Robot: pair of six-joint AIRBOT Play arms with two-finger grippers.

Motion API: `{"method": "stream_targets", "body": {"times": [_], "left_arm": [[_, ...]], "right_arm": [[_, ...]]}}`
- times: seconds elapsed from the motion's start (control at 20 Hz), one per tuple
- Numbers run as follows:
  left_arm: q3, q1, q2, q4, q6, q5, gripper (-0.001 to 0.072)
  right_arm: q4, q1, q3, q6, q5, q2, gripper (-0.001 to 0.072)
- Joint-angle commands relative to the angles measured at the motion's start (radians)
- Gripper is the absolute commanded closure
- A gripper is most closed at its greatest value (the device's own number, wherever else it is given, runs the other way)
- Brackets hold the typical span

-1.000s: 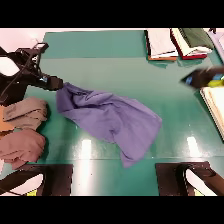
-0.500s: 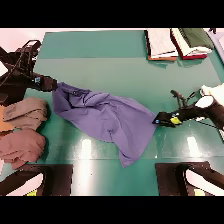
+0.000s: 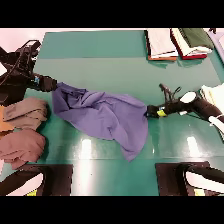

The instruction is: Fold the shirts.

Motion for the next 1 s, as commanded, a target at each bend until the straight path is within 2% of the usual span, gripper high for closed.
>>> {"method": "stream_targets", "body": {"times": [0.0,0.15,0.4,0.55,0.7,0.8,0.95], "left_arm": [[0.044,0.001,0.044,0.001,-0.02,0.004,0.0684],[0.115,0.001,0.139,-0.001,-0.045,0.003,0.0684],[0.039,-0.002,0.198,-0.031,-0.098,-0.045,0.0684],[-0.109,-0.002,0.198,-0.11,-0.093,-0.002,0.0684],[-0.233,-0.002,0.198,-0.108,-0.093,0.122,0.0684],[-0.266,-0.002,0.193,-0.092,-0.093,0.182,0.0684],[-0.266,-0.002,0.188,-0.089,-0.093,0.2,0.0684]], "right_arm": [[-0.07,-0.016,0.153,-0.016,0.033,0.106,0.0694],[-0.122,-0.119,0.334,-0.013,0.155,0.243,0.0694],[-0.124,-0.284,0.486,-0.006,0.268,0.338,0.0694],[-0.123,-0.316,0.487,-0.006,0.306,0.293,0.0694],[-0.123,-0.316,0.487,-0.005,0.291,0.197,0.0694],[-0.122,-0.316,0.487,0.021,0.264,0.129,0.0694],[-0.122,-0.316,0.487,0.024,0.26,0.058,0.0694]]}}
